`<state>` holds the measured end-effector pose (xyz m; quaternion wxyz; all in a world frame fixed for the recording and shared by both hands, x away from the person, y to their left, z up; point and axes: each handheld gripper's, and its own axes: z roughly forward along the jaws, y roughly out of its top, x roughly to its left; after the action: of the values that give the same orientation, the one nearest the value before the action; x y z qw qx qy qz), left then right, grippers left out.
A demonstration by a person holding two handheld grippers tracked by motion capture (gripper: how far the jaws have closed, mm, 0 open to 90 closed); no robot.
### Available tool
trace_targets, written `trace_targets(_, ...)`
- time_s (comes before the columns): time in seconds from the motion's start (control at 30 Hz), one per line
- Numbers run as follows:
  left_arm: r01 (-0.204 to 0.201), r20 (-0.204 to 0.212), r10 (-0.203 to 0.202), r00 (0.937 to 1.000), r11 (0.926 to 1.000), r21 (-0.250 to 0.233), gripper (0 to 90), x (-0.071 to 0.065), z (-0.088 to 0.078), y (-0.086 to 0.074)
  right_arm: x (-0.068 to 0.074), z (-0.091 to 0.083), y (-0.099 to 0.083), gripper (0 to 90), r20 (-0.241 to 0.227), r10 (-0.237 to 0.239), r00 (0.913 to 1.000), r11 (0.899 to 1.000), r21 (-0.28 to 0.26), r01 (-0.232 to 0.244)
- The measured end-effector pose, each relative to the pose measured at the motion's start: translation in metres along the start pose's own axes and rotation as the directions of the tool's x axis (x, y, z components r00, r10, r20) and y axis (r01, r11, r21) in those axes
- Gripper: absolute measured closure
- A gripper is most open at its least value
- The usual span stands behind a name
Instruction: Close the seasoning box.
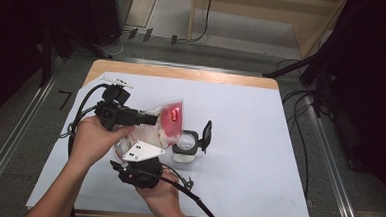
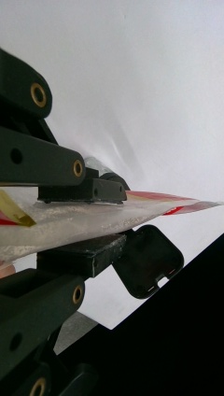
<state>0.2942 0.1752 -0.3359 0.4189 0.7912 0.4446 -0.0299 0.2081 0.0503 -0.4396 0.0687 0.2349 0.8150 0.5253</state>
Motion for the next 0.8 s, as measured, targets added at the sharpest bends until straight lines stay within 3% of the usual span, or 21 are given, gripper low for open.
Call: trace_targets(0.8,-0.003,-0.011,0.003,0.9999,0.9997,-0.025,73.6,0.0005,-0.0073,0.0011,-0.0002,0.0027,0.0062,64.2,-0.005,-0.014,0.9999,1.0,0.006,0.014)
